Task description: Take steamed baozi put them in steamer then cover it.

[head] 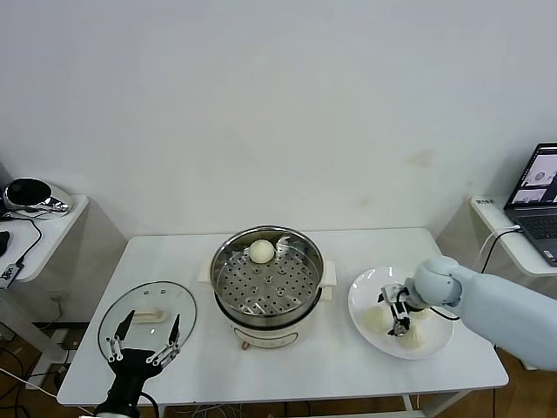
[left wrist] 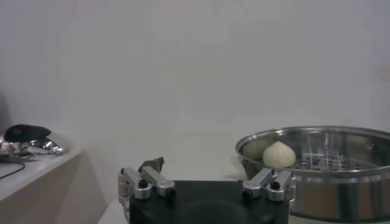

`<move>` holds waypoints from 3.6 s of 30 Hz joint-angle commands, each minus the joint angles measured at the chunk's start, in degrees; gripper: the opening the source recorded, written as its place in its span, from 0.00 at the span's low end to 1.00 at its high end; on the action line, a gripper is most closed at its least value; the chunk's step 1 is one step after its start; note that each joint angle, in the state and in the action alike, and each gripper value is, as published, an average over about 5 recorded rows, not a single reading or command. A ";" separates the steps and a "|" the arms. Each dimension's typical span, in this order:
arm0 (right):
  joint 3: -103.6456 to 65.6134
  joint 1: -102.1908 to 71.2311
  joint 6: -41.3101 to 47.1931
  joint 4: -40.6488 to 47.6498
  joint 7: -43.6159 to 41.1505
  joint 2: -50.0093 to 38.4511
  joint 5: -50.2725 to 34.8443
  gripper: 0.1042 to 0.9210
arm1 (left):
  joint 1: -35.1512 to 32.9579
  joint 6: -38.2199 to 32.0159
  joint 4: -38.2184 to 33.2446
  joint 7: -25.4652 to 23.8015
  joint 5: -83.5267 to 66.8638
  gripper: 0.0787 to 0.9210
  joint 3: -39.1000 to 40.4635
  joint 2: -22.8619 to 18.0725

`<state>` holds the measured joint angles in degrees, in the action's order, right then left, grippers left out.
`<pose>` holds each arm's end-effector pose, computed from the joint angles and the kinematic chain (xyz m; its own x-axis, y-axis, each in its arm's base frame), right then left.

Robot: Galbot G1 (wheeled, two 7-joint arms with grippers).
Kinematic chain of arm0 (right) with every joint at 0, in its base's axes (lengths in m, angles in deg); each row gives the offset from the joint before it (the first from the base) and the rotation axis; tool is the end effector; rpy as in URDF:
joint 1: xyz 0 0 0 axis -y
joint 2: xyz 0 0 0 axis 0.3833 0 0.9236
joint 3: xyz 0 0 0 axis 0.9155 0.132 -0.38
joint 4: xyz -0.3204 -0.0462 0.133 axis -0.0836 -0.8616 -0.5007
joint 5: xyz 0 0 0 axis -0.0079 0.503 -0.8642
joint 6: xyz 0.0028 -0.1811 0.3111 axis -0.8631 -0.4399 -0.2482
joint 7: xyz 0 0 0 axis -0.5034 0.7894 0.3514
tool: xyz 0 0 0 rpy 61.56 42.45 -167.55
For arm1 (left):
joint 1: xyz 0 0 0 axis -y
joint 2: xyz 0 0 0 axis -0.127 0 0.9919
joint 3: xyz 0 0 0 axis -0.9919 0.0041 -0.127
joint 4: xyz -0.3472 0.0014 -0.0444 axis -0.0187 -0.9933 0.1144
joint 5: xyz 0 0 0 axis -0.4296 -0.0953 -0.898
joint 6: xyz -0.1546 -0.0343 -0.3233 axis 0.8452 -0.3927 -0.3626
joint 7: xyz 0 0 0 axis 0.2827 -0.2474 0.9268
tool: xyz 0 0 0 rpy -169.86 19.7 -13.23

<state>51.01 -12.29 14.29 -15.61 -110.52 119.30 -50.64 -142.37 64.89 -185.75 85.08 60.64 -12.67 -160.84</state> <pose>0.4592 -0.1045 -0.2488 -0.2271 -0.1270 0.9655 -0.9648 -0.1053 -0.2408 0.1203 0.0690 -0.2763 -0.9988 0.0272 0.0418 0.0328 0.9896 0.1398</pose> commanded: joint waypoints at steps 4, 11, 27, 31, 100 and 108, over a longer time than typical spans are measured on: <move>-1.61 -1.70 0.18 2.20 -0.42 2.68 0.12 0.78 | 0.23 0.03 0.39 0.01 0.00 0.88 -0.05 -0.01; -0.29 0.15 1.19 0.93 -2.37 1.39 -1.36 0.61 | 0.65 0.07 0.57 -0.04 -0.14 0.88 0.06 -0.01; 14.63 34.43 6.97 -10.56 -6.09 -5.07 -17.94 0.59 | 2.30 0.38 0.98 -0.18 -0.52 0.88 0.70 0.15; 19.83 44.94 8.96 -12.31 -4.88 -2.05 -23.91 0.60 | 2.23 0.33 0.69 -0.25 -0.52 0.88 0.80 0.40; 28.46 51.48 21.49 -6.97 -2.37 19.45 -42.81 0.88 | 3.10 -0.78 0.80 -0.51 -2.44 0.88 0.16 2.04; 33.28 54.19 16.80 -20.16 -8.77 -2.68 -32.13 0.88 | 2.80 -0.62 0.38 -0.67 -2.12 0.88 0.78 2.56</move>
<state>80.39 35.80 33.47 -22.89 -114.17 135.90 -88.12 -139.49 64.20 -185.29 84.43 58.49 -11.95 -158.42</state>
